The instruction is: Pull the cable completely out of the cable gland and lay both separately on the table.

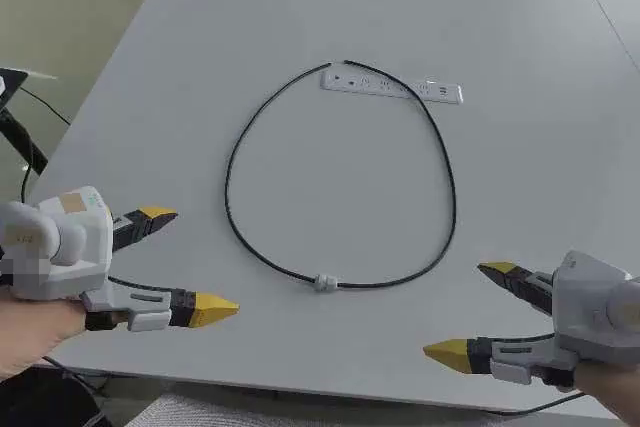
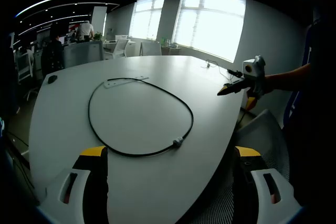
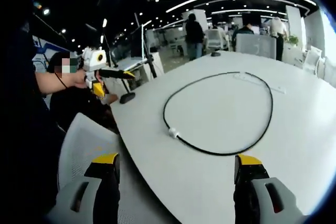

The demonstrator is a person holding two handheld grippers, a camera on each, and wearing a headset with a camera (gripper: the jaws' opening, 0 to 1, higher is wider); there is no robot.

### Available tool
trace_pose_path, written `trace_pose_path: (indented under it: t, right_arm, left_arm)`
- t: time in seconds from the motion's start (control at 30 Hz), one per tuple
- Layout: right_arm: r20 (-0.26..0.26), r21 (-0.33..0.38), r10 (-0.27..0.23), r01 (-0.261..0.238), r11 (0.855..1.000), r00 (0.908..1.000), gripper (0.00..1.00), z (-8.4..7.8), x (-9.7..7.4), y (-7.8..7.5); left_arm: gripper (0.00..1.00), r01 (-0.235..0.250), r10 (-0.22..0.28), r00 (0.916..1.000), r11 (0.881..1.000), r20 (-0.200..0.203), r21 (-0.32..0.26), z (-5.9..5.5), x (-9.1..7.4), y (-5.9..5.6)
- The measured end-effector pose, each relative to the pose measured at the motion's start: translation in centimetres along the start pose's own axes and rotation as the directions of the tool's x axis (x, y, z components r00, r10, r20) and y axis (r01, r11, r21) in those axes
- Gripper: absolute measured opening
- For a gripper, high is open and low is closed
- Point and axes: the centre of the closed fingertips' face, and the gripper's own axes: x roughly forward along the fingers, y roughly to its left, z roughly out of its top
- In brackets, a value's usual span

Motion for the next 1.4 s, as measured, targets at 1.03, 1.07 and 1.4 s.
trace_pose_path:
  t: [1.03, 1.07, 1.4]
  right_arm:
    - [-0.003, 0.012, 0.006, -0.006, 1.0, 1.0, 0.92, -0.4, -0.2, 0.1]
    - [-0.004, 0.01, 0.005, -0.005, 1.0, 1.0, 0.92, -0.3, -0.3, 0.2]
    - [-0.006, -0.012, 0.024, -0.024, 1.0, 0.9997, 0.91, 0.2, 0.1, 1.1]
  left_arm:
    - [0.99, 0.02, -0.018, 0.9985, 0.999, -0.051, 0.031, -0.9, 0.6, 0.4]
    - [0.99, 0.021, -0.019, 0.9986, 0.999, -0.05, 0.032, -0.8, 0.6, 0.4]
    - [0.99, 0.026, -0.025, 0.9989, 0.999, -0.041, 0.019, -0.8, 0.3, -0.2]
